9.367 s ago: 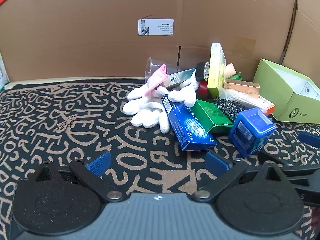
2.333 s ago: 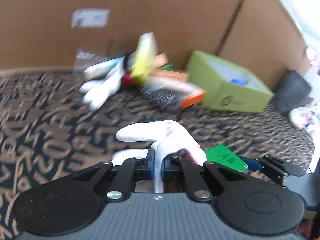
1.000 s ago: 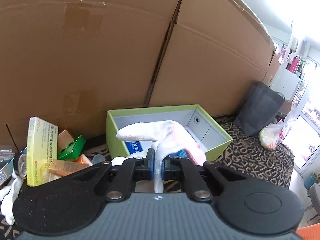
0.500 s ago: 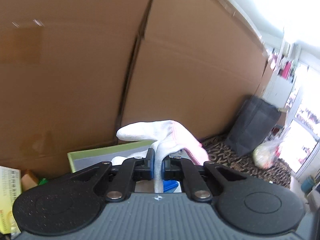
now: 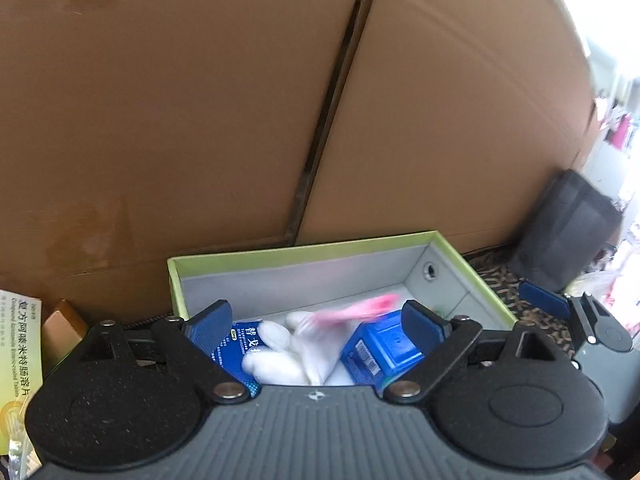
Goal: Organize objects
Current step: 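Withdraw both tools from the lime-green box toward the pile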
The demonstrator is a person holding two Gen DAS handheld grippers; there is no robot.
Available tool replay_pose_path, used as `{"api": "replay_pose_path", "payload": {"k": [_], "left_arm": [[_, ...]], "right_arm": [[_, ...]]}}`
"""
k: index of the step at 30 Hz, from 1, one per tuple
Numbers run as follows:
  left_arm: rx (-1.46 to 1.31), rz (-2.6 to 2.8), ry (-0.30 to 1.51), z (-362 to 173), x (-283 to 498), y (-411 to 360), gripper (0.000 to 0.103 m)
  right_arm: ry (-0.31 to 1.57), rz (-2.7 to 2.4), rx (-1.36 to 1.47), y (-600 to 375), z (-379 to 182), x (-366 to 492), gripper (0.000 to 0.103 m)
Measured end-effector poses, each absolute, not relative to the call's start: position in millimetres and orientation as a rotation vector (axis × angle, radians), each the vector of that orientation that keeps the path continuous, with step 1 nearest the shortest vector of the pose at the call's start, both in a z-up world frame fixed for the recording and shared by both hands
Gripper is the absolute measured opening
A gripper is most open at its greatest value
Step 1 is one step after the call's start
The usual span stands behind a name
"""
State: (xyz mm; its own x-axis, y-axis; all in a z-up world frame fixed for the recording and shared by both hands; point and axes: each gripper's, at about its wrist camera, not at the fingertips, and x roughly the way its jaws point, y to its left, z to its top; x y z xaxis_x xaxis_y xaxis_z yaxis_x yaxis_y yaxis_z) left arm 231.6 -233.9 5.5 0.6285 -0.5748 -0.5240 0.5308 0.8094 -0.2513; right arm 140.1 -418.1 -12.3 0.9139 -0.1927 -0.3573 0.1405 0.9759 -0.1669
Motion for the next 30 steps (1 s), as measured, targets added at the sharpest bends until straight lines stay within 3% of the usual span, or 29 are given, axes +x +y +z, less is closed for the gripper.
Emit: {"api": "replay_pose_path", "payload": {"k": [13, 20, 26, 30], "left_arm": [[-0.089, -0.529, 0.519, 26.1, 114.2, -140.3, 0.095], [-0.073, -0.371, 0.532, -17.2, 51.8, -65.8, 0.096], [-0.135, -0.221, 0.601, -56.2, 41.4, -8.5, 0.096], [-0.193, -0.185, 0.601, -59.0, 43.6, 21.2, 0.096]], "right_arm": [[0.300, -0.023, -0.022, -357.4, 15.2, 47.9, 0.103], [0.374, 0.131, 0.020, -297.2, -21.9, 12.2, 0.103], [0.541, 0.270, 0.046, -235.0, -66.4, 13.7, 0.103], [0.545, 0.323, -0.007, -198.1, -64.8, 17.1, 0.102]]}}
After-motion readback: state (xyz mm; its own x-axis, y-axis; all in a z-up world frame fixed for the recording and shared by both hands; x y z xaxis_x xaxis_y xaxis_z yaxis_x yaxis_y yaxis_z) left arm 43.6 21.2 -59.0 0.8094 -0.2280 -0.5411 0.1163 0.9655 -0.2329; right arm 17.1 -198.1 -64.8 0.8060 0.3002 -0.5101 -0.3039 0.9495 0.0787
